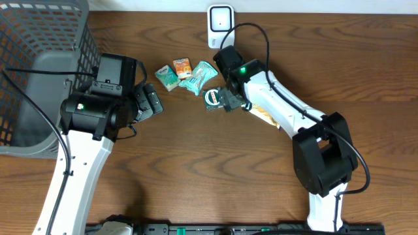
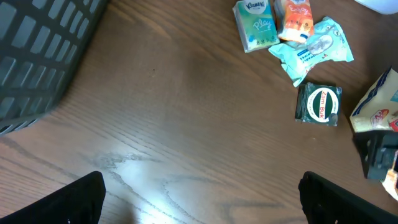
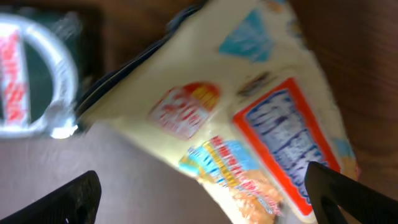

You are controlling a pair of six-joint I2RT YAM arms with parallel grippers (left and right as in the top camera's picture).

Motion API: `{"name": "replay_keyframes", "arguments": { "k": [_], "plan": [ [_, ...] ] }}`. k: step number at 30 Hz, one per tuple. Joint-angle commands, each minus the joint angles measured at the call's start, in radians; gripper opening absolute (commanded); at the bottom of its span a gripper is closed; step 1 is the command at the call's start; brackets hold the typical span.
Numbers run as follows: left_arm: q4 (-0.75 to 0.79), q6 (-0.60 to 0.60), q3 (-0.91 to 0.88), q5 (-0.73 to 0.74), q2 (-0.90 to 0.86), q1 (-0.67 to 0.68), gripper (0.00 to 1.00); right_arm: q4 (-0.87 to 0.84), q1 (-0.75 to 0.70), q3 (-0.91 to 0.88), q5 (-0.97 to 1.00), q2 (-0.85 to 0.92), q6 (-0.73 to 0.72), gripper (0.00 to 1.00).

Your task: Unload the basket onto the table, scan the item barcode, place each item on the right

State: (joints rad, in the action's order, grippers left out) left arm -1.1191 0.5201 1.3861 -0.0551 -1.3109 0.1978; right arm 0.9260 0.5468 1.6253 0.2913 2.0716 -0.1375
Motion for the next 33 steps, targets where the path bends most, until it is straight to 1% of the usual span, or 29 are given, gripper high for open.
{"name": "replay_keyframes", "arguments": {
  "k": [1, 7, 16, 17, 20, 22, 27, 33],
  "plan": [
    [-0.004, 0.001, 0.003, -0.010, 0.003, -0.004, 0.98, 0.014, 0.029, -0.004, -0.046, 0.010, 0.152, 0.99],
    [-0.004, 0.001, 0.003, -0.010, 0.003, -0.004, 0.98, 0.017, 0.031, -0.004, -0.045, 0.010, 0.154, 0.99],
    [-0.004, 0.001, 0.003, -0.010, 0.003, -0.004, 0.97, 0.097, 0.033, -0.005, 0.059, 0.010, 0.153, 0.99],
    [-0.004, 0.001, 0.003, -0.010, 0.003, -0.004, 0.97, 0.102, 0.033, -0.005, 0.070, 0.010, 0.153, 0.97],
    [-0.004, 0.001, 0.003, -0.010, 0.003, -0.004, 0.98, 0.126, 0.033, -0.005, 0.110, 0.010, 0.117, 0.96],
    [-0.004, 0.001, 0.003, -0.010, 0.003, -0.004, 0.98, 0.140, 0.033, -0.005, 0.130, 0.010, 0.095, 0.97],
    [-0.004, 0.001, 0.003, -0.010, 0.003, -0.004, 0.98, 0.132, 0.033, -0.026, 0.132, 0.010, 0.087, 0.99],
    [-0.004, 0.001, 0.003, -0.010, 0.003, -0.004, 0.98, 0.053, 0.033, -0.129, 0.266, 0.010, 0.087, 0.99]
  ]
}}
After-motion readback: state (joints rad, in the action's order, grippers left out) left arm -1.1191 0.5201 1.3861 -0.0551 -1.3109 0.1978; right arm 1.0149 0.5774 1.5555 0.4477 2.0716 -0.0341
